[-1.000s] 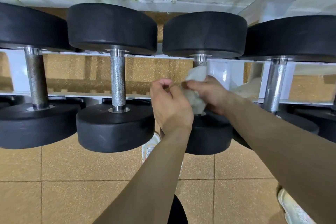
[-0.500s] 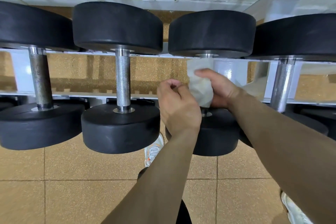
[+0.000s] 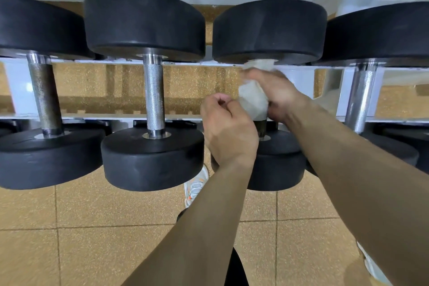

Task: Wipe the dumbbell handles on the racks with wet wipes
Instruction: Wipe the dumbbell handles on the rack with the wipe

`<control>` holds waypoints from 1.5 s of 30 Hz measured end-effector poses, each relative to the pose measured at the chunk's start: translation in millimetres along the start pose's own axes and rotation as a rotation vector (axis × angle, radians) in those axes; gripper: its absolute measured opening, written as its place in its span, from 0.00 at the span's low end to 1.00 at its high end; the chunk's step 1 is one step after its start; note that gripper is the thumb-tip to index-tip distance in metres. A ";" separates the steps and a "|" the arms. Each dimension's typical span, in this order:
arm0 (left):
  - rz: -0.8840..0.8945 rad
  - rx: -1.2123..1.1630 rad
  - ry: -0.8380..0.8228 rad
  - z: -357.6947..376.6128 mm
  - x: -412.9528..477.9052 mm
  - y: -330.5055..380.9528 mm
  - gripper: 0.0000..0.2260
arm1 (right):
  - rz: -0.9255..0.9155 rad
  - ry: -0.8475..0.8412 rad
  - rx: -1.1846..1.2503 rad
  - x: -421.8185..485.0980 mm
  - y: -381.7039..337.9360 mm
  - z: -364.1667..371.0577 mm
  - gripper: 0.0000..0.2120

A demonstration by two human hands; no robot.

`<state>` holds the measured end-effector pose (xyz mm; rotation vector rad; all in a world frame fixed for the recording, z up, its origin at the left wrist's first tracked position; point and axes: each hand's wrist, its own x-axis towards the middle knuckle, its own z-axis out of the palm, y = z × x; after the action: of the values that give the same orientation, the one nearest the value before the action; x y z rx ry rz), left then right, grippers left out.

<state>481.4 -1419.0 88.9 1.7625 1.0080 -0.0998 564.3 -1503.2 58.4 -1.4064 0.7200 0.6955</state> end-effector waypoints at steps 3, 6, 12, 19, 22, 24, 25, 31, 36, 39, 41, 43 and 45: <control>-0.004 -0.010 0.007 0.0 0.7 0.7 0.04 | 0.294 -0.338 0.104 -2.6 19.4 -20.8 0.14; -0.022 -0.002 -0.009 -0.2 0.6 1.5 0.04 | 0.394 -0.424 0.019 0.0 25.9 -30.3 0.28; -0.068 -0.003 -0.009 -1.7 0.1 3.8 0.04 | 0.024 0.082 -0.265 -6.4 15.6 -8.0 0.08; -0.026 0.031 -0.012 -1.0 -0.1 4.4 0.04 | 0.064 0.072 -0.068 -0.7 -6.3 4.7 0.07; -0.015 0.036 -0.018 -0.7 0.6 2.5 0.04 | 0.295 -0.311 0.045 -6.6 18.1 -19.9 0.10; -0.021 0.036 -0.024 -0.5 1.2 1.9 0.04 | 0.345 -0.381 -0.006 -6.9 29.6 -27.6 0.16; -0.021 0.041 -0.023 -0.8 1.3 1.6 0.04 | 0.329 -0.360 -0.056 -8.2 31.0 -28.0 0.17; -0.027 0.053 -0.007 0.3 1.9 1.2 0.05 | 0.082 0.203 -0.340 -12.8 34.0 -5.1 0.16; -0.022 0.049 -0.016 -0.2 1.0 1.3 0.05 | -0.017 0.358 -0.188 -1.0 2.6 17.5 0.10; -0.041 0.047 -0.039 -0.2 0.7 2.7 0.05 | 0.014 0.082 -0.041 -0.6 -7.5 5.3 0.09; -0.051 0.047 -0.044 -1.2 0.2 3.5 0.05 | 0.088 -0.183 0.113 3.8 -3.3 -8.2 0.11; -0.060 0.036 -0.044 -1.1 0.3 3.9 0.06 | 0.197 -0.374 0.174 6.9 3.5 -16.4 0.16; -0.064 0.040 -0.039 -0.7 0.0 2.9 0.06 | 0.234 -0.454 0.087 6.3 15.4 -23.7 0.16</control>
<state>483.1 -1418.7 91.4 1.7577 1.0412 -0.1950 555.3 -1526.1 43.3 -1.0394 0.5476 1.1097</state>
